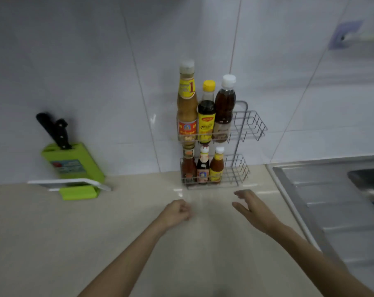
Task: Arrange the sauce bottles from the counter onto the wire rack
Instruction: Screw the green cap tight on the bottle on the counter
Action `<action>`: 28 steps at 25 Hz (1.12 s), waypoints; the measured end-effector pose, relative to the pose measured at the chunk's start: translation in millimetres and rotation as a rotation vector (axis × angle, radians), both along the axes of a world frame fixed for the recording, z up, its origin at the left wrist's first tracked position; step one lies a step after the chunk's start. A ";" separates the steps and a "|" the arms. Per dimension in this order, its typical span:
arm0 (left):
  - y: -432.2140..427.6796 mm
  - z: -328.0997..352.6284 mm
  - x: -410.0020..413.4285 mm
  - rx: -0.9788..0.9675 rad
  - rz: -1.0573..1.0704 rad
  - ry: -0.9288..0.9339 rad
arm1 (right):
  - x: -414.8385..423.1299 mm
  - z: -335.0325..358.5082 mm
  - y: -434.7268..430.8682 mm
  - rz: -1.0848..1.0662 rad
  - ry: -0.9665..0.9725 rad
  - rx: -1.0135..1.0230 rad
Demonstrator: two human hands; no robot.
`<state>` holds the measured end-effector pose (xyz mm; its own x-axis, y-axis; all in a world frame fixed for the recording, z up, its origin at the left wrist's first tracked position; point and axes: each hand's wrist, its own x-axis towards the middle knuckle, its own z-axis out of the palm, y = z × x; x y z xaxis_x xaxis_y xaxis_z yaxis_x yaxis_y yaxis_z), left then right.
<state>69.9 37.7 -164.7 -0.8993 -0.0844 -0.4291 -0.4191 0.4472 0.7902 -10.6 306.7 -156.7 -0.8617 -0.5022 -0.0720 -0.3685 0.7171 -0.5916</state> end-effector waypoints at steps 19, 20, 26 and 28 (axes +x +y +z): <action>90.5 -47.5 192.9 0.119 -0.330 0.106 | 236.7 -57.0 69.5 0.068 0.042 0.463; 90.0 -45.4 194.9 0.094 -0.307 0.121 | 236.8 -50.3 64.8 0.009 0.039 0.329; 88.5 -35.9 200.3 -0.142 -0.330 0.222 | 222.5 11.1 39.4 0.188 0.035 -0.219; 92.5 -32.1 201.4 -0.148 -0.372 0.237 | 221.0 17.5 36.1 0.323 0.129 -0.122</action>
<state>271.3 130.1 -196.8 -0.9519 0.2174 -0.2157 -0.0246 0.6478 0.7614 210.4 342.8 -139.2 -0.6554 -0.7481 0.1042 -0.6413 0.4783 -0.5999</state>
